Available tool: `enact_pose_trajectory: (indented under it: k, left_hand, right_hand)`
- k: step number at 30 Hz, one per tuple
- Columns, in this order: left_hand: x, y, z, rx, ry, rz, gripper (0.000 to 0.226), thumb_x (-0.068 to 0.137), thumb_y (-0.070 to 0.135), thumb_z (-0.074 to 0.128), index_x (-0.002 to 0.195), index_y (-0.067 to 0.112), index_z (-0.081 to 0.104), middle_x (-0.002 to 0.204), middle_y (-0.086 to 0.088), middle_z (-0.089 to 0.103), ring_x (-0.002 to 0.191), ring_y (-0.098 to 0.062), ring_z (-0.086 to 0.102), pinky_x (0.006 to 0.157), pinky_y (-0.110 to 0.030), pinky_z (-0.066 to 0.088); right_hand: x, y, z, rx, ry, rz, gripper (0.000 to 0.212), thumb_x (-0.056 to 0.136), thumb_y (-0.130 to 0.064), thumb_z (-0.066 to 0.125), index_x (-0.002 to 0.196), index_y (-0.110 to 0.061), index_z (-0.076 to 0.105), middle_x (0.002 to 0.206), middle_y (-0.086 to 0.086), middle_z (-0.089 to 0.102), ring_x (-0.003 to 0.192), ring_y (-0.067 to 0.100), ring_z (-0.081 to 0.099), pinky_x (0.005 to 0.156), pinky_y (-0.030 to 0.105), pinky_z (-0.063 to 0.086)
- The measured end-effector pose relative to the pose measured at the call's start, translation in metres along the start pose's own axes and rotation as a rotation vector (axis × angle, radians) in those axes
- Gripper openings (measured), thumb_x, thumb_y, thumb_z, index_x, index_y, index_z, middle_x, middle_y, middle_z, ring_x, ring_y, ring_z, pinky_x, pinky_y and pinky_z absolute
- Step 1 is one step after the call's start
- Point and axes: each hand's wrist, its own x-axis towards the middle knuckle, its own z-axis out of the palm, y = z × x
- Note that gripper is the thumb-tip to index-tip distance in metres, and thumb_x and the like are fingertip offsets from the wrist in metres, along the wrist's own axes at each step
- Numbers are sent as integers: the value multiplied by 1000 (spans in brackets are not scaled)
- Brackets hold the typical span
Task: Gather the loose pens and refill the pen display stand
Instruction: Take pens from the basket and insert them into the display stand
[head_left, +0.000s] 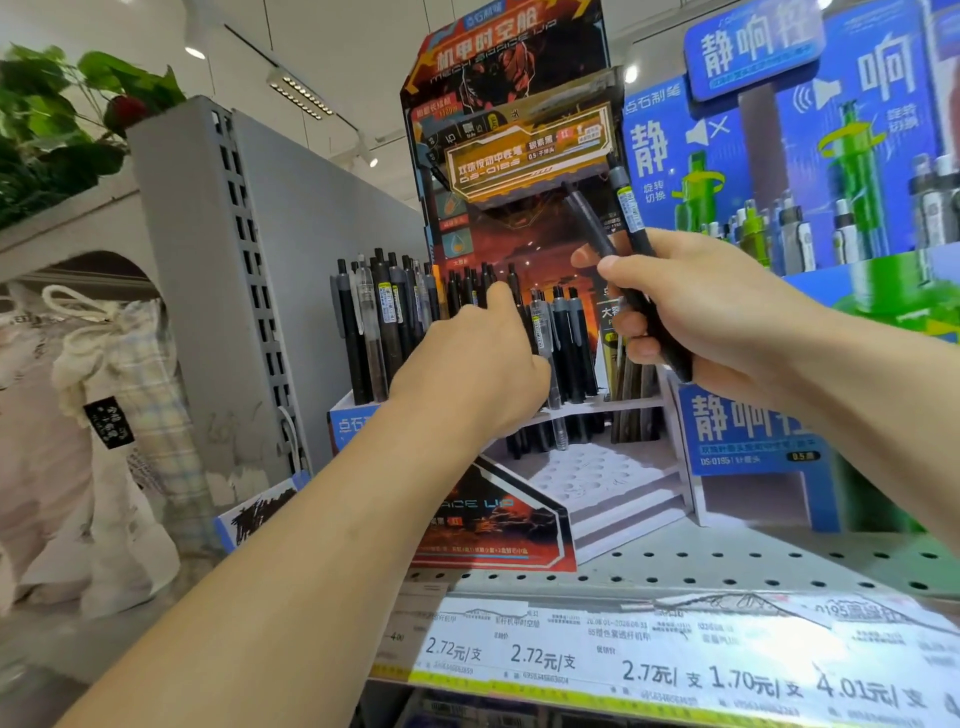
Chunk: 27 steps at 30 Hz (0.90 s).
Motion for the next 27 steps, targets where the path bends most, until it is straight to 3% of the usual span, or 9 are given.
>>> enact_pose_trajectory:
  k: [3, 6, 9, 14, 18, 21, 24, 27]
  left_hand:
    - [-2, 4, 3, 1, -26, -40, 56, 94, 38, 46, 142, 18, 24, 75, 0, 44, 66, -25, 45, 59, -39, 41]
    - [-5, 6, 4, 3, -19, -63, 60, 93, 39, 46, 145, 17, 24, 76, 1, 43, 66, -26, 44, 55, -35, 34]
    - [-2, 4, -3, 45, 2, -97, 50, 95, 43, 46, 131, 9, 39, 96, -7, 46, 82, -32, 41, 65, -40, 34]
    - [5, -1, -11, 85, -2, -60, 28, 97, 39, 46, 106, 13, 42, 96, -10, 44, 83, -33, 44, 63, -37, 31]
    - [2, 1, -13, 30, 21, -59, 38, 98, 36, 45, 126, 10, 46, 113, -17, 55, 87, -33, 45, 68, -38, 34]
    - [-12, -1, -29, -72, 156, -31, 45, 97, 34, 44, 138, 16, 42, 112, -12, 60, 94, -32, 52, 73, -36, 36]
    - [-42, -12, -46, -171, 273, -4, 45, 94, 35, 42, 136, 22, 50, 112, -2, 68, 93, -25, 60, 81, -39, 50]
    - [-77, -15, -41, -252, 296, 63, 40, 91, 39, 39, 119, 26, 64, 101, 7, 72, 84, -18, 66, 83, -42, 56]
  right_hand:
    - [-1, 0, 1, -19, 39, -4, 20, 106, -19, 51, 109, -16, 70, 80, -2, 54, 59, 7, 50, 52, 22, 49]
    - [-2, -1, 1, 26, 67, -2, 20, 105, -20, 52, 110, -14, 70, 82, -1, 58, 59, 6, 56, 56, 21, 55]
    - [-2, -1, 1, -5, 100, -16, 21, 105, -26, 53, 109, -17, 72, 76, 0, 54, 58, 7, 57, 55, 22, 54]
    - [-2, -1, -1, -32, 85, -26, 23, 106, -27, 51, 106, -17, 72, 69, -3, 49, 65, 14, 48, 54, 26, 41]
    - [-3, 0, -1, -38, 123, -36, 24, 106, -30, 51, 108, -19, 72, 74, -5, 52, 64, 11, 49, 53, 22, 39]
    - [-5, -1, -1, -66, 149, -44, 22, 103, -33, 57, 108, -20, 73, 78, -3, 54, 63, 9, 51, 54, 21, 40]
    - [-6, -1, 0, -127, 147, -69, 15, 99, -33, 64, 106, -23, 73, 84, 2, 59, 64, 10, 49, 59, 24, 40]
    - [-4, 0, 5, -196, 185, -171, 8, 96, -27, 69, 98, -35, 66, 87, -2, 72, 62, 6, 52, 62, 24, 38]
